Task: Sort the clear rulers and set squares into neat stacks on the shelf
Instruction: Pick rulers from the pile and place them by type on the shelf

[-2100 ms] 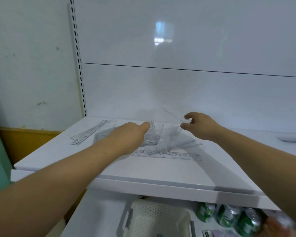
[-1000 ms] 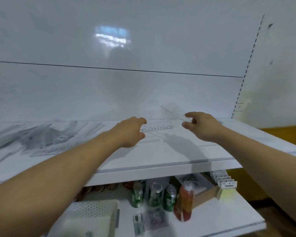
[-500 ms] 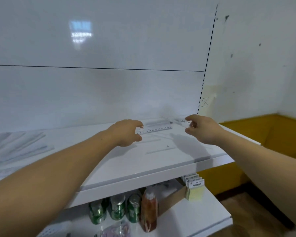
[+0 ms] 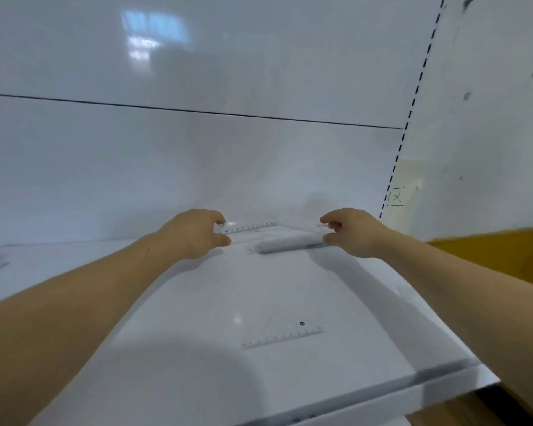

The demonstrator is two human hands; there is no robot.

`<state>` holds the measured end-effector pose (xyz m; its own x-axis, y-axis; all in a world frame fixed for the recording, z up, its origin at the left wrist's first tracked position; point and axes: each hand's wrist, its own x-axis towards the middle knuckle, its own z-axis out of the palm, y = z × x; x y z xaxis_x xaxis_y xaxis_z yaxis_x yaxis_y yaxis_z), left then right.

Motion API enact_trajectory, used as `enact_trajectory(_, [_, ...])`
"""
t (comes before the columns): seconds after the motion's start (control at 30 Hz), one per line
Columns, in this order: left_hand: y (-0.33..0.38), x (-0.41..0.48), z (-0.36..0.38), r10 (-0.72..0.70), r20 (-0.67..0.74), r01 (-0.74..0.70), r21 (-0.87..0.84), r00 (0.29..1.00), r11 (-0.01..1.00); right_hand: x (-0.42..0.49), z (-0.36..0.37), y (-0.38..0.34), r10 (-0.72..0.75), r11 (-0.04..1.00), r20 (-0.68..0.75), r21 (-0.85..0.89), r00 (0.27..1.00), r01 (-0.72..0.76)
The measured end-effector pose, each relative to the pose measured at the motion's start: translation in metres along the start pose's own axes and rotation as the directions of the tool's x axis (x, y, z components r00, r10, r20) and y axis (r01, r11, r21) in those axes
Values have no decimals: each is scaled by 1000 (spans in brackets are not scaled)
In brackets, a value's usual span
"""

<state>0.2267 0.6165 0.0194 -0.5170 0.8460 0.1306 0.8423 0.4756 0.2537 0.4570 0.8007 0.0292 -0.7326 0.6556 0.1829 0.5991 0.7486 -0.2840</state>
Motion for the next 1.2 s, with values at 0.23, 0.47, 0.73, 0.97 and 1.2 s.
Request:
enact_trajectory(0.23, [-6,3,6,-153,-18,152,-48,988,987,41,17,8,-138,988,143,-46,980,146])
enact_trajectory(0.47, [-3,-9,5,-322,-68,321,-27,944,947,61,23,18,-283,952,210,-58,936,301])
enact_trajectory(0.73, [17,-17,5,-311,-142,304,-71,940,950,68,29,19,-360,920,232,-69,904,385])
enact_trajectory(0.97, [38,-11,9,-281,-105,270,-107,954,957,68,35,27,-369,922,218,-35,904,385])
enact_trajectory(1.2, [68,14,21,-187,-46,180,-112,981,977,18,29,41,-508,860,71,-18,858,510])
